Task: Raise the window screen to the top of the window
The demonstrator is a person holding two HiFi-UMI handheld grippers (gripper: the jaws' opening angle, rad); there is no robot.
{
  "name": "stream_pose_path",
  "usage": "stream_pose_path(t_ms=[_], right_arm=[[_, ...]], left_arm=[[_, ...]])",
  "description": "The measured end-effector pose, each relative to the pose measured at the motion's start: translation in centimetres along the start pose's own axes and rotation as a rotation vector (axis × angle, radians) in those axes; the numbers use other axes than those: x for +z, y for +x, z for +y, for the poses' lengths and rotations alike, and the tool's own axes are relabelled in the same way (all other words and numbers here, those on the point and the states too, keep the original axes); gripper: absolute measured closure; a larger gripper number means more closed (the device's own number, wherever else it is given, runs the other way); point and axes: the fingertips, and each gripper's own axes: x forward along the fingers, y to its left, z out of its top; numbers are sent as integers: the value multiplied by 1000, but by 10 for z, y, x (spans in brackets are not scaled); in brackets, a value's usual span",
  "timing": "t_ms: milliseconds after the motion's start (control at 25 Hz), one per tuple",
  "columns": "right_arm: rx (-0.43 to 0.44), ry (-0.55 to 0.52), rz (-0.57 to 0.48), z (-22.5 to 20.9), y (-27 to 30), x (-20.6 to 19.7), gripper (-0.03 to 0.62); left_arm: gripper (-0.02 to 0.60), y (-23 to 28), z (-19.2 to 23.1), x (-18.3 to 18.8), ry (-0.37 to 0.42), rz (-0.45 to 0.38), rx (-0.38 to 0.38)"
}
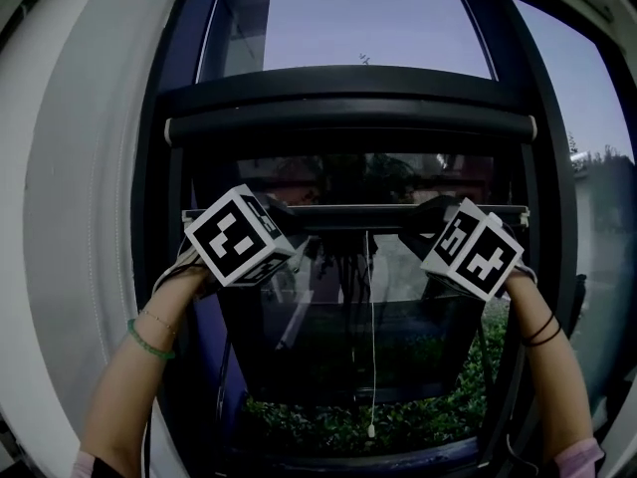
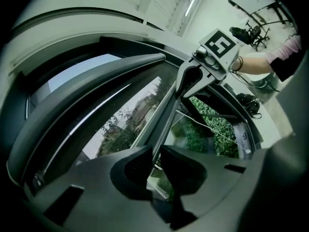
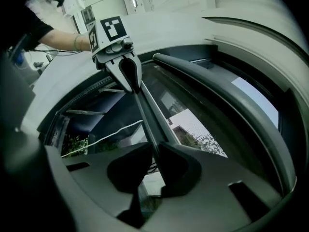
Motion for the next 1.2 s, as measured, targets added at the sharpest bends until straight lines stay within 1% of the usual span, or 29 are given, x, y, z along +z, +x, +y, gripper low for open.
stream_pose_path(t_ms=[120, 240, 400, 520, 600, 720, 800, 880, 920, 960, 1000, 1040, 1120, 1200], right_arm=[[-42, -15, 6, -28, 1, 14, 549], [-73, -1, 4, -57, 1, 29, 546], [-101, 22, -12, -89, 2, 46, 542], [-137, 28, -17, -109, 3, 57, 537], [-142, 40, -21, -117, 4, 61, 536], [-105, 75, -20, -120, 3, 60, 530], [-124, 104, -32, -122, 0, 59, 526], [-161, 137, -67, -121, -2, 60, 526], [-165, 159, -92, -118, -4, 62, 515], [-158, 180, -114, -113, -6, 63, 491], [-142, 195, -131, -107, -9, 63, 488], [-128, 202, -145, -99, -14, 63, 488], [-126, 201, -179, -85, -26, 62, 488], [-121, 208, -224, -66, -36, 59, 488]], left_arm=[[528, -2, 27, 13, 4, 3, 38], [526, -2, 53, 26, 7, 1, 69], [522, -7, 84, 42, -22, -5, 97], [520, -10, 104, 52, -23, -15, 144], [520, -10, 112, 57, -12, -16, 164], [518, -11, 112, 59, -2, 2, 152], [518, -11, 111, 62, 4, -9, 172], [518, -13, 110, 63, -9, -48, 214], [514, -16, 109, 63, -23, -74, 233], [499, -20, 108, 62, -38, -100, 247], [497, -24, 104, 63, -49, -126, 251], [497, -29, 99, 64, -59, -152, 244], [497, -37, 84, 66, -89, -215, 217], [497, -46, 63, 67, -138, -295, 185]])
